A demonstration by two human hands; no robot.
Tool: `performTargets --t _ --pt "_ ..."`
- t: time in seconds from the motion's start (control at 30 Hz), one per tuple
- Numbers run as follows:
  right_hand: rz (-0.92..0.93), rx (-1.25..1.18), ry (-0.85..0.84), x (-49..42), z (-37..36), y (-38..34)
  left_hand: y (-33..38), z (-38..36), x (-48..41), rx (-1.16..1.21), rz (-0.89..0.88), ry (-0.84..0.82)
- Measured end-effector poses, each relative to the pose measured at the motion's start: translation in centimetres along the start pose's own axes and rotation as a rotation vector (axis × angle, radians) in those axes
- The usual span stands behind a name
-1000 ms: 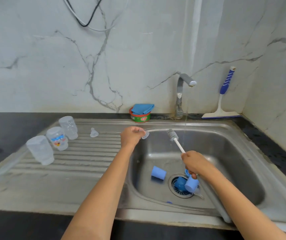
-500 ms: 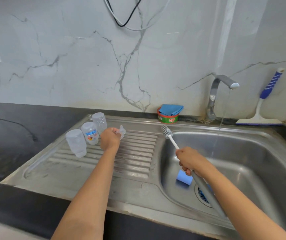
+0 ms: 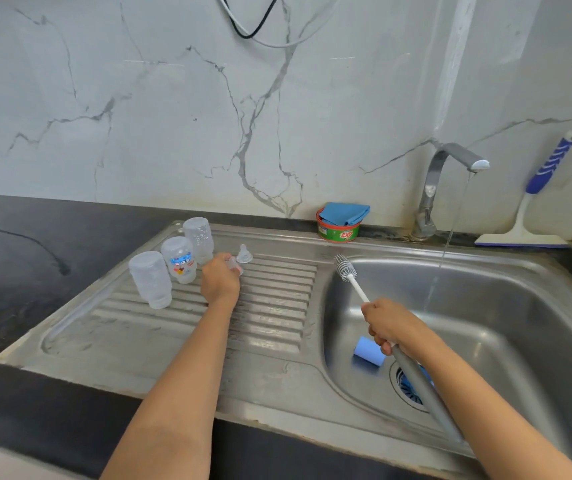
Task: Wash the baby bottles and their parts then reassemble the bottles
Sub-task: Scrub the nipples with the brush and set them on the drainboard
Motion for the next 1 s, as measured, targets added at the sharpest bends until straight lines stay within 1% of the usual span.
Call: performTargets --t 0.1,0.2,0.3,0.37,0.4,0.47,0.53,0.57,0.67,0.77,0.83,1.0 --pt "-0.006 -0.014 0.016 -0.1 0.9 0.4 1.3 0.4 1.1 0.088 -0.047 0.083" --pt "-0.028 -0.075 0.054 0.3 2.6 1.2 4.7 -0.1 3.3 0.193 -0.19 0.156" --pt "-0.069 -0.112 0.077 1.0 4.3 2.7 8.2 -3.4 6.0 0.266 -0.299 0.091" --pt "-0.097 -0.124 0.081 1.1 5.2 3.8 10.1 -6.8 8.0 0.268 -0.372 -0.014" --pt "-0.108 -0.125 0.093 1.2 5.9 4.4 10.9 -8.9 9.1 0.253 -0.402 -0.099" --pt "-0.119 -0.118 0.122 1.3 7.1 5.4 11.7 -13.5 11.7 0.179 -0.403 -0.34" --pt "-0.13 -0.113 0.141 1.4 7.9 6.3 11.3 -17.6 14.1 0.034 -0.359 -0.58" --pt "-0.137 -0.106 0.15 1.5 8.4 7.0 11.1 -19.3 15.3 -0.041 -0.344 -0.673" --pt "-0.142 -0.065 0.166 1.4 9.4 8.7 10.4 -22.9 18.7 -0.26 -0.339 -0.882" --pt "-0.159 -0.03 0.176 1.0 9.9 10.7 10.0 -25.3 22.1 -0.428 -0.399 -1.05" --pt "-0.172 -0.002 0.176 0.6 10.1 11.8 9.9 -26.8 23.9 -0.465 -0.417 -1.125" --pt "-0.182 0.066 0.14 -0.2 9.7 12.8 9.2 -30.3 27.7 -0.53 -0.37 -1.274"
Point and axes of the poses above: each hand's wrist, its own x-axis away from the middle knuckle, its own z-axis out of the back of the hand, y = z × x, the point moved 8 cm from there along -x, towards the middle knuckle, and after that the axes turned 9 degrees about x, right-handed, at the moved point
